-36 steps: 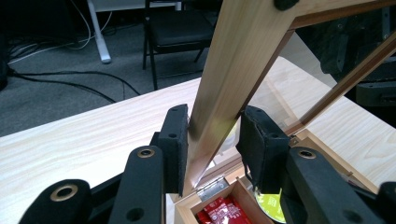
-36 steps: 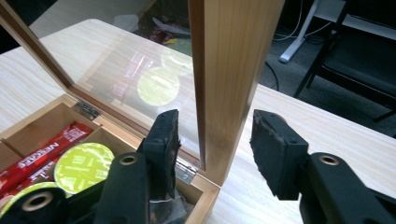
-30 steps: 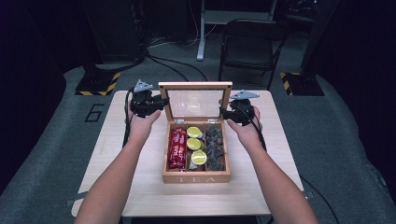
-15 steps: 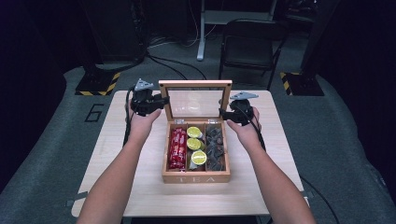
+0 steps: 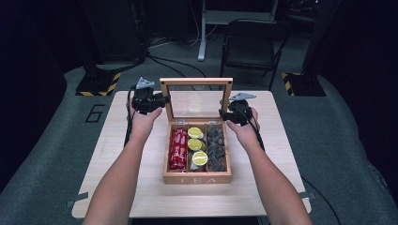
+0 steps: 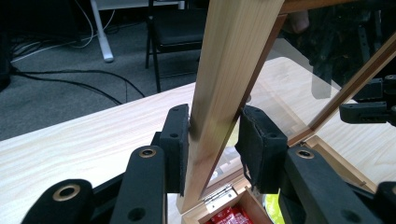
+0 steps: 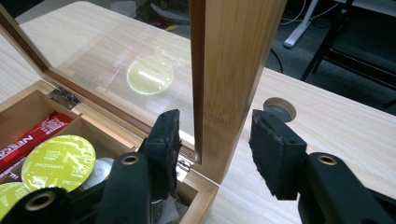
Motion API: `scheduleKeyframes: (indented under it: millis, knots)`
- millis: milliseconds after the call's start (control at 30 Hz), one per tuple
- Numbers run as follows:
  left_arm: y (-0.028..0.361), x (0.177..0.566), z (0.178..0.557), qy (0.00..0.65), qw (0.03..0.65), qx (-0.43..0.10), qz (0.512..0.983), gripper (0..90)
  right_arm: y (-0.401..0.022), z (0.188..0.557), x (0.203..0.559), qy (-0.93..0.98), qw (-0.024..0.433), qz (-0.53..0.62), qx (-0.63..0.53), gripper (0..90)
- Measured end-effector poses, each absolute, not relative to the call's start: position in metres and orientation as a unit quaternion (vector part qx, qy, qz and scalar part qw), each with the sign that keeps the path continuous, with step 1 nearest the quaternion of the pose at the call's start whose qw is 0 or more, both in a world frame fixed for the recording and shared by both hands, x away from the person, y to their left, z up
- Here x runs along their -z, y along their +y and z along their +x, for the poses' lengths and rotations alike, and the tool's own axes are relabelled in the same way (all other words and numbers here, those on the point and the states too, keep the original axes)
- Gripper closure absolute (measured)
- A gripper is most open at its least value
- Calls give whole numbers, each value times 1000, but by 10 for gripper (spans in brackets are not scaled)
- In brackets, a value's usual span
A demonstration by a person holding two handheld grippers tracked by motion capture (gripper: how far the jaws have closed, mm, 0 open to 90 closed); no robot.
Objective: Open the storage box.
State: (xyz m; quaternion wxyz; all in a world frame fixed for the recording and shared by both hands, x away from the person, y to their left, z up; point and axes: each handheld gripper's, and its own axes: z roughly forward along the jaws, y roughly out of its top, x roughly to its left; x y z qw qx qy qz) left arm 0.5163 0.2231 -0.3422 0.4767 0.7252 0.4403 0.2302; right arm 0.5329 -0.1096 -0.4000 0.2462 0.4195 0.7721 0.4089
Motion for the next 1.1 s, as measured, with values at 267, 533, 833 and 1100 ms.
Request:
scheduleKeyframes:
  millis: [267,533,833,1100]
  knots:
    - [222,342,519,446,473,-233,723,640,-108,536,407,771,245,431,-400,554]
    - [222,343,520,445,475,-233,723,642,-104,538,412,775,244,430,-395,577]
    - [223,343,523,445,477,-232,722,644,-102,539,415,773,257,432,-387,610]
    - [223,343,524,447,477,-231,721,644,-106,540,416,774,248,431,-392,644]
